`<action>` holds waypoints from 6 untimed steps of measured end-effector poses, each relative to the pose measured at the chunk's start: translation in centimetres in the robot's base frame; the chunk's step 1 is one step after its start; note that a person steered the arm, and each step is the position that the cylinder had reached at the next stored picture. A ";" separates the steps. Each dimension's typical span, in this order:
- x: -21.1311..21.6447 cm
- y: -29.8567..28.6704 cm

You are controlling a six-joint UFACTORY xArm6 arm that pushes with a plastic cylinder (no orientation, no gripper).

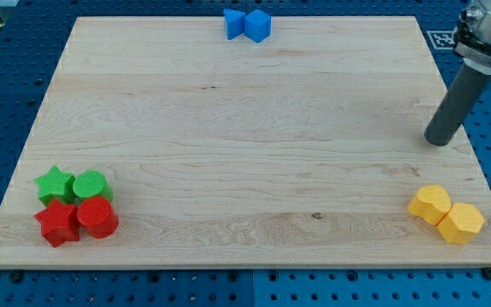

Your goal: Separate the yellow blocks from each other

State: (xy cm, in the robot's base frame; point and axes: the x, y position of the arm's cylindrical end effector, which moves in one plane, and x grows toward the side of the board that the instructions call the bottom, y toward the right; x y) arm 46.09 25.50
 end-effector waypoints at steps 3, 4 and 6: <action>11.5 0.1; 11.5 0.6; 12.9 7.9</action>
